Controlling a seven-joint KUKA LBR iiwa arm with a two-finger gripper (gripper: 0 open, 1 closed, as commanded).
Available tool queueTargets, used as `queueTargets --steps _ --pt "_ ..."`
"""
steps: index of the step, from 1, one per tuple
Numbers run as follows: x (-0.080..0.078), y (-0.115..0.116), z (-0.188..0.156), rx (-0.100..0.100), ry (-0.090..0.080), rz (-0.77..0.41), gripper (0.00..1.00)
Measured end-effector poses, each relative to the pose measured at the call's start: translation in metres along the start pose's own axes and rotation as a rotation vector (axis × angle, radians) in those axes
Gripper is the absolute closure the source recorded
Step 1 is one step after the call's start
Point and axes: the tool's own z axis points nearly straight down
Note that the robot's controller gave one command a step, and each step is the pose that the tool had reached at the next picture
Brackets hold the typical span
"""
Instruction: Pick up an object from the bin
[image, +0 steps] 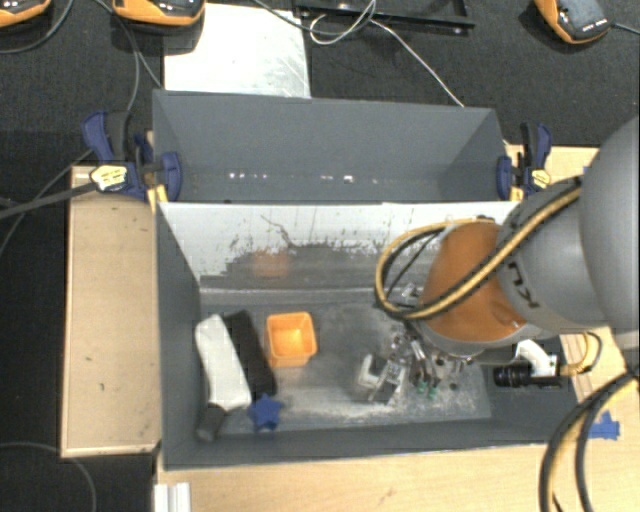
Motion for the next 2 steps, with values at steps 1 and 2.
queueTargets --steps 1,2 --pt "0.0000 0.0000 0.0000 0.000 0.000 0.000 1.00" --pt "0.0011 -0.0005 -0.0053 0.001 0.002 -0.001 1.00"
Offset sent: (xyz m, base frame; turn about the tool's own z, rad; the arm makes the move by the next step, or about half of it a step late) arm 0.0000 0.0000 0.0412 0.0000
